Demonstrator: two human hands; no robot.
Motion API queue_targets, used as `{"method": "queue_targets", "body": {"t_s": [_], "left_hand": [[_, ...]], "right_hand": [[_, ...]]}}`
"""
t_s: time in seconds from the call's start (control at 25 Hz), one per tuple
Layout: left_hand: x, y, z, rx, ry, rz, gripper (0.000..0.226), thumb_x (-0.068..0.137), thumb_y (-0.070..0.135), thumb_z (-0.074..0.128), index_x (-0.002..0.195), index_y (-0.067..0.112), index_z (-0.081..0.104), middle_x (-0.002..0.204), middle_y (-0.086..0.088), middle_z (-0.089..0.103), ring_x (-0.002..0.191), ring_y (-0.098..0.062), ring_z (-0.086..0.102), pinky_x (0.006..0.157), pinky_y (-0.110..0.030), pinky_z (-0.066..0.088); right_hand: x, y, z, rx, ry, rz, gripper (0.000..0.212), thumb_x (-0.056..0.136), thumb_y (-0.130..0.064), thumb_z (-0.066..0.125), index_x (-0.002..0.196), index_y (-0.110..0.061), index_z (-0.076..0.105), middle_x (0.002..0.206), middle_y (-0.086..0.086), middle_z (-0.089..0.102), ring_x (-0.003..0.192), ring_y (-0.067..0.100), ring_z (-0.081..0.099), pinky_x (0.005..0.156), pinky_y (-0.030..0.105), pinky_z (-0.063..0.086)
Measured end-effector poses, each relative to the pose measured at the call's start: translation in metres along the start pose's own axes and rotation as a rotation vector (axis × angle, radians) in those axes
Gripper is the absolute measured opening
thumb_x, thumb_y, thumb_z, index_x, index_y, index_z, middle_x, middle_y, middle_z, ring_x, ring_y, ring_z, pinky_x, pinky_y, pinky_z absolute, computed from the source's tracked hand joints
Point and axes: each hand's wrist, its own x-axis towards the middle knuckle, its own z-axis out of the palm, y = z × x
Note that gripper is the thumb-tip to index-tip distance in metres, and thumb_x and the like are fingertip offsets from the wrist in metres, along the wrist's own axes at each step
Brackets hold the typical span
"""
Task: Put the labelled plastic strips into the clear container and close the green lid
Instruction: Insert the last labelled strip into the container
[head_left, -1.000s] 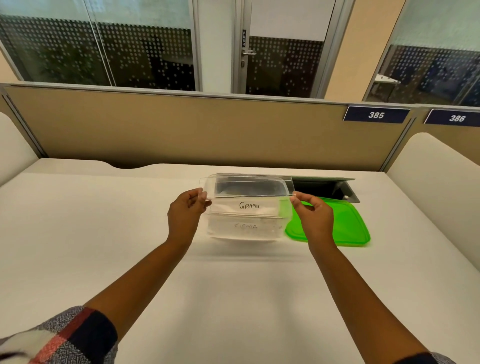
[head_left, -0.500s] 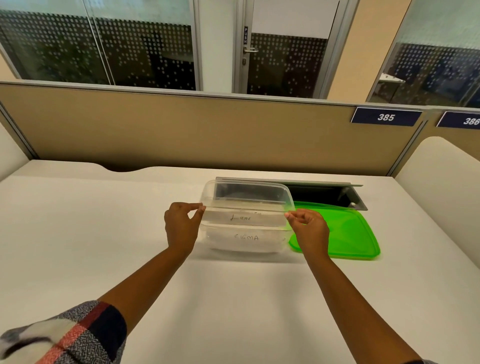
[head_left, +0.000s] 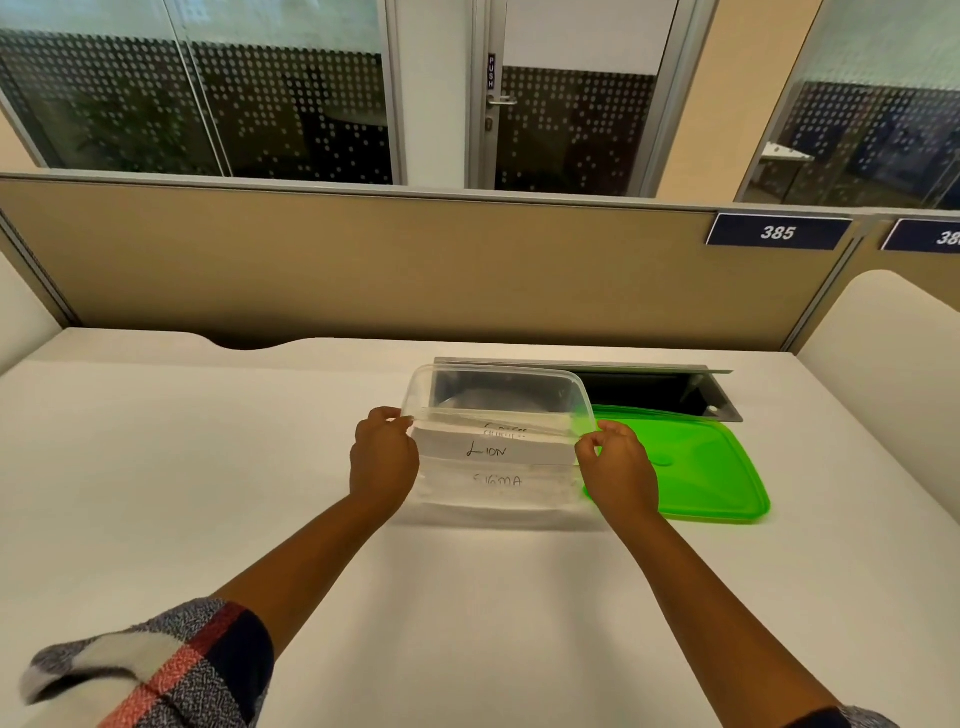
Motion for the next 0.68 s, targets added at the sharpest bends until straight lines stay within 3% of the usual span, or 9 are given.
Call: {"method": "queue_targets", "body": {"t_s": [0.24,0.48,0.68], "left_hand": [[0.003,-0.003,0.002,0.113,-0.122,0.007,0.040,0.091,0.012,0.049,0.131,0.006,0.045,0.139,-0.012,0.046,0.121,-0.033,0.049,0.103,-0.045,0.041],[0.007,0.002,0.000,0.102,-0.170,-0.066,0.039,0.093,0.018,0.047,0.128,0.006,0.038,0.128,-0.017,0.054,0.109,-0.036,0.056,0.093,-0.044,0.047],[0.012,0.007,0.001,0.361,-0.212,-0.114,0.037,0.090,0.019,0.052,0.122,0.003,0.041,0.119,-0.017,0.058,0.104,-0.035,0.059,0.088,-0.041,0.048]], "right_hand": [[-0.004,-0.004,0.003,-0.042,0.012,0.008,0.036,0.094,-0.025,0.043,0.099,-0.001,0.069,0.136,0.011,0.054,0.107,0.031,0.060,0.088,0.035,0.048],[-0.008,-0.003,0.005,-0.197,0.010,-0.071,0.038,0.094,-0.029,0.041,0.099,-0.003,0.070,0.135,0.011,0.055,0.106,0.030,0.060,0.092,0.037,0.049],[-0.008,0.001,0.010,-0.427,-0.036,-0.128,0.041,0.096,-0.031,0.035,0.103,-0.008,0.068,0.136,0.011,0.052,0.112,0.029,0.057,0.105,0.044,0.040]]}}
